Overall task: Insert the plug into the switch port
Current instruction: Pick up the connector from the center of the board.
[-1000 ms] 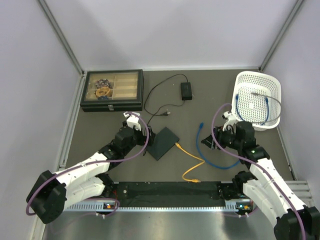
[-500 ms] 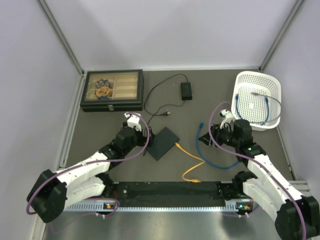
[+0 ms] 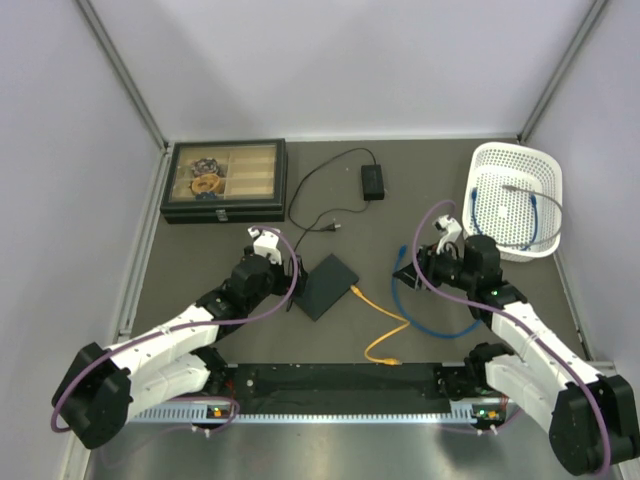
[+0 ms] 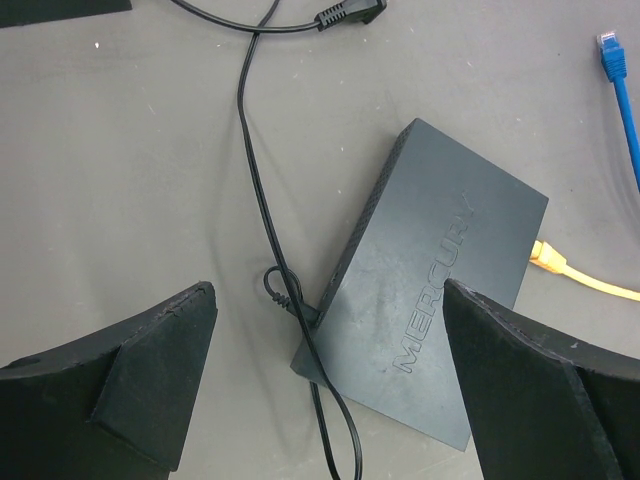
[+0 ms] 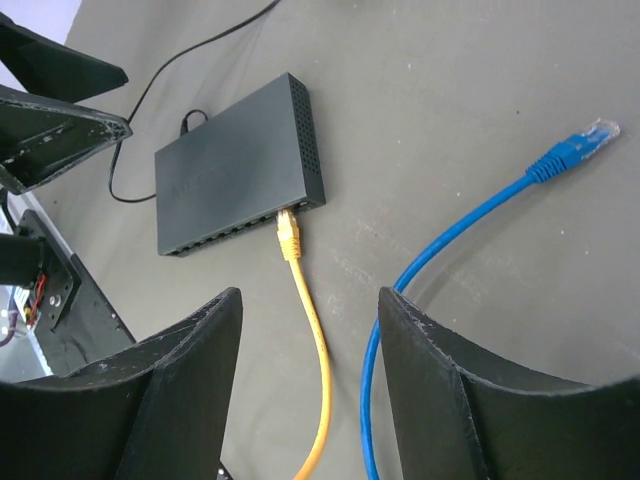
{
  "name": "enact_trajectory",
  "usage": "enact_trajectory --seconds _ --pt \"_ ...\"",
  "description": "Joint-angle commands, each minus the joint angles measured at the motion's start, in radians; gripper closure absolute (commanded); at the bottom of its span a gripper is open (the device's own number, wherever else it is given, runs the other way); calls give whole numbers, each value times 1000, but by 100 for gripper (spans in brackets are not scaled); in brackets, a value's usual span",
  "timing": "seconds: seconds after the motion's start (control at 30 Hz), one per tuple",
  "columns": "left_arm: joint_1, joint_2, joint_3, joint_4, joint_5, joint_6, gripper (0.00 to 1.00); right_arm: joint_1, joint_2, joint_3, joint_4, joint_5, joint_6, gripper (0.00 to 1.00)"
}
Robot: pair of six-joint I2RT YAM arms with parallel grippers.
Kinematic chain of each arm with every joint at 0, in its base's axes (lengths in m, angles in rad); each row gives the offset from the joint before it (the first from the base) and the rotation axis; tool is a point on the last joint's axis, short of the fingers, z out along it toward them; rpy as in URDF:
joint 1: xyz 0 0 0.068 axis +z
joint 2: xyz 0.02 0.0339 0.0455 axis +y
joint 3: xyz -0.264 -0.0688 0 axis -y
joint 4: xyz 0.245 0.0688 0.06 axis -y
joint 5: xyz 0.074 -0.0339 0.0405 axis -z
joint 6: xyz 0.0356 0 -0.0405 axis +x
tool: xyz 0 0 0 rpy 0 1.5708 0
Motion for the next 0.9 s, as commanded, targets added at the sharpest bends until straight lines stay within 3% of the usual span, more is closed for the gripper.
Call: enact_trajectory --seconds 0.0,0.37,0.63,0.87 --pt "3 9 38 25 -1 -13 1 13 3 -7 61 -22 -21 43" --pt "3 21 42 35 8 -4 1 13 1 -7 43 33 -35 43" --pt "4 15 27 51 26 11 1 13 18 47 1 274 -13 43" --pt "4 32 27 64 43 40 1 14 205 145 16 424 42 43"
